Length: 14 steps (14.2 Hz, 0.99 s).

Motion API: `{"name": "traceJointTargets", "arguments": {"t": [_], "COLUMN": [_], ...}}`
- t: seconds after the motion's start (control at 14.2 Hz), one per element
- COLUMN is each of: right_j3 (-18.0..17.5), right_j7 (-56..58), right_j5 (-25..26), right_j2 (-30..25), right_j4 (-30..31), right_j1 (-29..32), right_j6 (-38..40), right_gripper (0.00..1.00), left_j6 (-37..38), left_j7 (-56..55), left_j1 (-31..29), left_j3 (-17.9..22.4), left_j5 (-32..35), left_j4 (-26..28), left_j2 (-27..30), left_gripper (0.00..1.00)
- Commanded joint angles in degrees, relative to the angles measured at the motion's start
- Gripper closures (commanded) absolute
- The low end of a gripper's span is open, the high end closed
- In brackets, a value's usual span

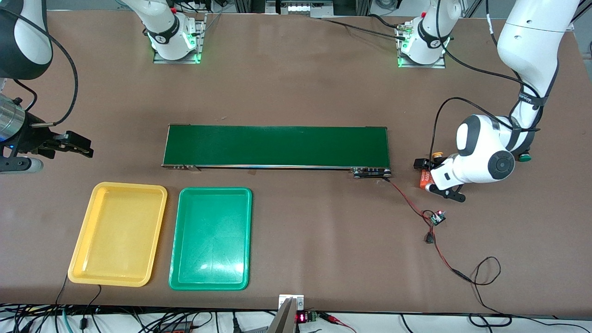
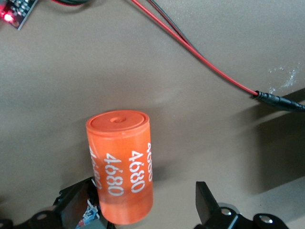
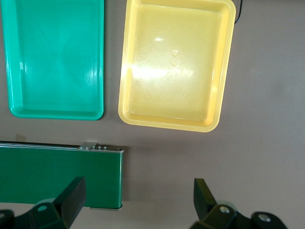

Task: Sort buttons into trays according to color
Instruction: 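Lower the left gripper and grasp the orange cylinder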

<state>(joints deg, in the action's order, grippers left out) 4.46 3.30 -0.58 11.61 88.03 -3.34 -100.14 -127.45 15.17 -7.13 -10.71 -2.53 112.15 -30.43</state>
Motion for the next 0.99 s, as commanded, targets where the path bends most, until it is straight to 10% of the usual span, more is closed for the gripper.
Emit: {"name": "traceJointTargets", "arguments": {"t": [0.0, 0.42, 0.92], "right_j3": [-0.16, -0.16, -0.16], "right_j7": [0.13, 0.13, 0.13], "right_j5": [-0.91, -0.91, -0.91], "right_j2": [0.08, 0.08, 0.08], "right_j4": [-0.22, -0.22, -0.22], "right_j1": [0.18, 0.27, 0.27], "right_j6": [0.30, 0.47, 0.47], "right_gripper": [0.00, 0.00, 0.00], "left_j6": [-1.31, -5.16, -5.97], "left_j7": [1.44, 5.63, 6.71], "left_j1": [-0.78, -0.78, -1.13], "left_j3": [-0.63, -0.63, -0.63], "left_j5": [0.69, 0.69, 0.60], "left_j4": [1.06, 1.06, 1.49], "left_j2": [0.37, -0.07, -0.86], "left_gripper": [0.00, 0.32, 0.29]}}
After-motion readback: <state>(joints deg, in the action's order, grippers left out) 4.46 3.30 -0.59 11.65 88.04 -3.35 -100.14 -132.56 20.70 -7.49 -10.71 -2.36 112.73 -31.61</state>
